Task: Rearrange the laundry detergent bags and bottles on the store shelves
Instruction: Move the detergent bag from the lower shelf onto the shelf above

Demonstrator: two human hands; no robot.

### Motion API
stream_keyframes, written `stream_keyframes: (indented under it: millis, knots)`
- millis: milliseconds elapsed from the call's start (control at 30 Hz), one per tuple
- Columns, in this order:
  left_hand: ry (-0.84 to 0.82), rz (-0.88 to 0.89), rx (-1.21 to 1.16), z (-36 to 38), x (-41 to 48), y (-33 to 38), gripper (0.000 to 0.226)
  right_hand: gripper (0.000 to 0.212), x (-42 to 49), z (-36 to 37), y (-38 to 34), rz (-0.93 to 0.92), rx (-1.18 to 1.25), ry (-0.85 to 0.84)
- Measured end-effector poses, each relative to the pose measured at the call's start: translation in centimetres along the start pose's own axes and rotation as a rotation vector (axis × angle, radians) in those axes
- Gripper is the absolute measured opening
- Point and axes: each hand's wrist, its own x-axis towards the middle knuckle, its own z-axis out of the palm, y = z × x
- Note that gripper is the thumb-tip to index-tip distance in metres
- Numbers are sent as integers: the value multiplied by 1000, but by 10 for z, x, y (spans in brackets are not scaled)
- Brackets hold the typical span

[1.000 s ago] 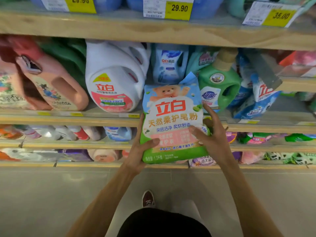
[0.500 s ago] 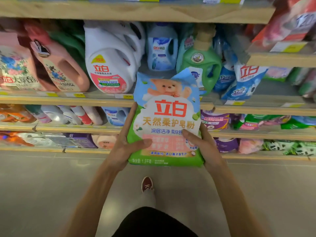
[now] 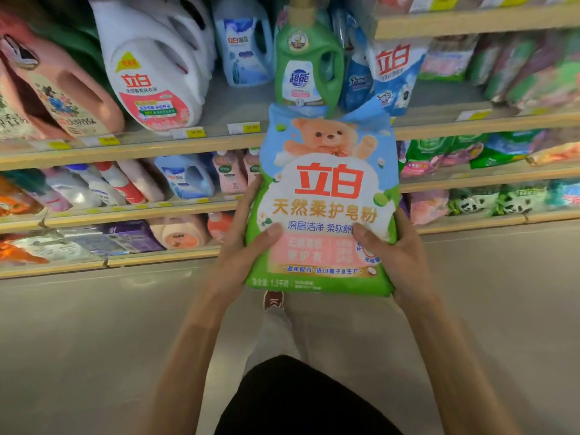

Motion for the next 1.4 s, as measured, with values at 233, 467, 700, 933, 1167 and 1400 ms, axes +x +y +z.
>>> stream_keyframes:
  millis: [233,467,700,933,1167,1400]
  knots:
    - [-34,-74,1,36,-15,-23,82,43,-37,-40,1,2,38,85]
    - [-85,-125,23,76,12,-39,86,49,-25,-83,0,8,53,153]
    - [-96,-155,21,129,68,-60,76,49,17,-138,-17,-15,41,190]
    - [-107,-186,22,198,134,-78,76,44,72,-207,-44,-7,22,216]
    - [-119,-222,31,268,199,-100,79,56,127,-288,-67,66,85,208]
    - [-72,-228,109,333,245,-121,81,57,178,-360,-74,83,84,181]
